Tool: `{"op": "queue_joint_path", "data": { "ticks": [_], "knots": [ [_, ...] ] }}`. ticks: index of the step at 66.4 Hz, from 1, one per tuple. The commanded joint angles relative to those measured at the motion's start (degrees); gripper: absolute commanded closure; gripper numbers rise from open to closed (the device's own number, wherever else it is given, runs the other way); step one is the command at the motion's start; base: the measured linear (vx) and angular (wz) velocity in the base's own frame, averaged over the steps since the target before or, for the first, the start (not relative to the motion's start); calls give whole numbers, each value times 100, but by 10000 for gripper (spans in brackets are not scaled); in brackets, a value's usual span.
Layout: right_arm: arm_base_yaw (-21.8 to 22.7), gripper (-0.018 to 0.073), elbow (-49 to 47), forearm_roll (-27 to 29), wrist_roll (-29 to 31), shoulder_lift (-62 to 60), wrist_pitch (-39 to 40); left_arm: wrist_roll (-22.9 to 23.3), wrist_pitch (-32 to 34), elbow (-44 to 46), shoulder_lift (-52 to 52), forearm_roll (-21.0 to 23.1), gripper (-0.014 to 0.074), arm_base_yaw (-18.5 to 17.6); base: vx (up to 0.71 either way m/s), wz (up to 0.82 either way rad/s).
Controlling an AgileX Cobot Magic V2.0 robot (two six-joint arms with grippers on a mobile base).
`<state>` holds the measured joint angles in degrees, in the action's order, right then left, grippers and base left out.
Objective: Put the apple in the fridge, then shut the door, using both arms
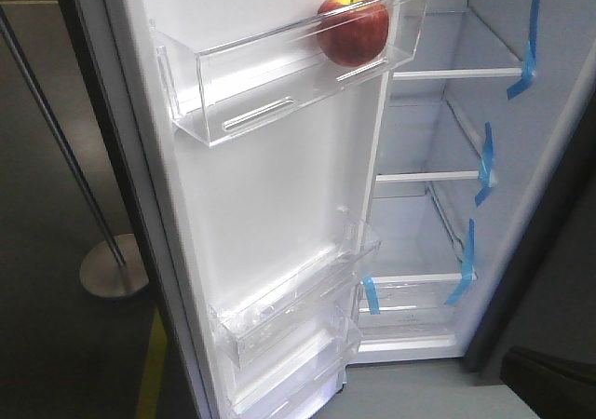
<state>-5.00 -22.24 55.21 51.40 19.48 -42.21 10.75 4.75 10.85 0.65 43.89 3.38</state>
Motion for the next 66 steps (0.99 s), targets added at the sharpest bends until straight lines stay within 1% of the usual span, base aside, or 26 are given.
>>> {"op": "queue_joint_path", "data": {
  "ticks": [1,12,24,33,41,50,54,60,66],
  "knots": [
    [38,564,-138,241,20,38,236,41,166,669,508,-352,604,-13,0,0],
    [38,562,-138,247,20,38,236,49,95,1546,1679,-347,604,-13,0,0],
    [38,562,-138,268,20,38,236,49,-193,2912,3340,-347,604,-13,0,0],
    [38,562,-138,268,20,38,236,49,-654,4138,4604,-285,604,-13,0,0],
    [38,562,-138,261,50,38,236,-24,-1352,5170,5721,-300,603,-13,0,0],
    [38,562,-138,261,62,38,236,-407,-2190,6289,6744,-272,599,-13,0,0],
    [38,562,-138,261,62,38,236,-612,-2493,6758,7095,-151,592,-13,0,0],
    [38,562,-138,261,62,38,236,-902,-2730,7242,7464,17,575,-13,0,0],
    [38,562,-138,261,62,38,236,-1075,-2885,7622,7739,372,536,-13,0,0]
  ]
}}
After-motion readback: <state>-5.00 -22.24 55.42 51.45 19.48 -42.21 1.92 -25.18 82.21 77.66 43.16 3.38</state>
